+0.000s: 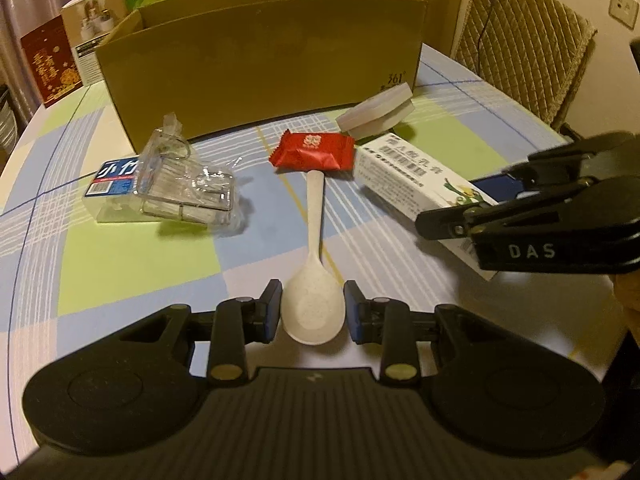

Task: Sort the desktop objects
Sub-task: 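Grasp the white plastic spoon with the left tool while the right tool holds the ointment box, then lift the spoon with the left tool while the right tool lifts the ointment box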

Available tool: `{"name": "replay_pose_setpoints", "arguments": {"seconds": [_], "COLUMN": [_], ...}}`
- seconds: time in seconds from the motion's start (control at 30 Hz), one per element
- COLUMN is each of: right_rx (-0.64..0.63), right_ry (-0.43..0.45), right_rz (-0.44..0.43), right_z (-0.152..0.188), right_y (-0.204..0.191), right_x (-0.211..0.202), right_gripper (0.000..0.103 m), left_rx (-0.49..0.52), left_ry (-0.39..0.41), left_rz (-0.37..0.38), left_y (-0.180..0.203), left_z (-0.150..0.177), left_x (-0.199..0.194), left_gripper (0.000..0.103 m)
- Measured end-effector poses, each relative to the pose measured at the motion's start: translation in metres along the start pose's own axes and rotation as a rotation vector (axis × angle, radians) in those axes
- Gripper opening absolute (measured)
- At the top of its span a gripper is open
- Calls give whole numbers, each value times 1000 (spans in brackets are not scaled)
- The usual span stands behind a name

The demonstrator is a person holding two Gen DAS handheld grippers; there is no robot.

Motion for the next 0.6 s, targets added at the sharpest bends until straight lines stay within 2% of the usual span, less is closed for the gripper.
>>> {"name": "replay_pose_setpoints", "arguments": {"seconds": [0.23,0.6], "right_rx": [30,72], "right_ry": [1,57], "right_rz": [12,17], "right_z": [6,-16], "right_y": [4,13], "right_x": [-20,-57], "right_gripper": [35,35], "left_rx": [-35,-72], "left_ry": [35,116], "left_rz": [0,-1], "left_y": [1,-1], "left_z": [-5,-30], "left_x": [-25,-70], "left_gripper": [28,28]}}
Point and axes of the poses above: each gripper's, at about its wrist camera, not at the fingertips, and x roughly the way its jaws point, y to its right, z to its underside, the point moved 10 cm from there along x, roughly the way its jaws point, and after that the axes turned 6 degrees about z, right-handed, at the moved point
